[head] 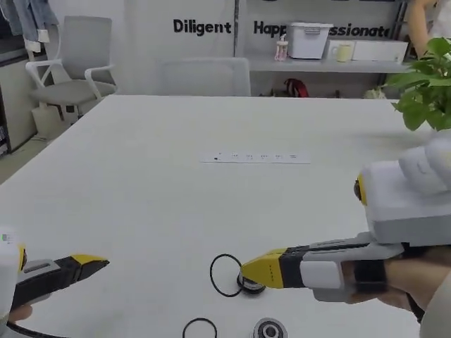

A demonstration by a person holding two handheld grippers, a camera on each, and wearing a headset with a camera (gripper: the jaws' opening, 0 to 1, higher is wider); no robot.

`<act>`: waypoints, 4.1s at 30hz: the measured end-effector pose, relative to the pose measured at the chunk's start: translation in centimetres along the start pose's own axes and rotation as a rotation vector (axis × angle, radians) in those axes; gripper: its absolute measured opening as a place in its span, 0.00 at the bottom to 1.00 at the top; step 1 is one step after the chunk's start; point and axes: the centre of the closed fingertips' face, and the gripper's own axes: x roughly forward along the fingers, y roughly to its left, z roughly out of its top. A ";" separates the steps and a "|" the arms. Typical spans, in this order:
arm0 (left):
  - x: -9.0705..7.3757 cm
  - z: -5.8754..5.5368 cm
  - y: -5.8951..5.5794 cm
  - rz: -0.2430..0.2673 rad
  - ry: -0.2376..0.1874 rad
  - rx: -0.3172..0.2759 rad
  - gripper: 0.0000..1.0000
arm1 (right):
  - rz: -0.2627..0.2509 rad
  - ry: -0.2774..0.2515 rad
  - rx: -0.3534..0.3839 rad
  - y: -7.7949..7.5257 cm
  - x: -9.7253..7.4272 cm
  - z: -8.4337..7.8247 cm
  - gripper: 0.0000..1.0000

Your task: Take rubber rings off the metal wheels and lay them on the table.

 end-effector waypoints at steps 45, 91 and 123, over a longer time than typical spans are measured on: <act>0.1 -1.0 0.1 0.004 0.042 -0.021 0.99 | -0.075 0.206 0.009 -4.2 3.3 -6.4 0.00; 0.0 -1.5 -0.1 -0.002 0.063 -0.022 0.97 | -0.192 0.262 -0.043 -7.6 3.8 -8.2 0.00; 0.1 -1.8 0.0 0.002 0.071 -0.036 0.96 | -0.285 0.163 -0.124 -9.3 2.1 -5.2 0.30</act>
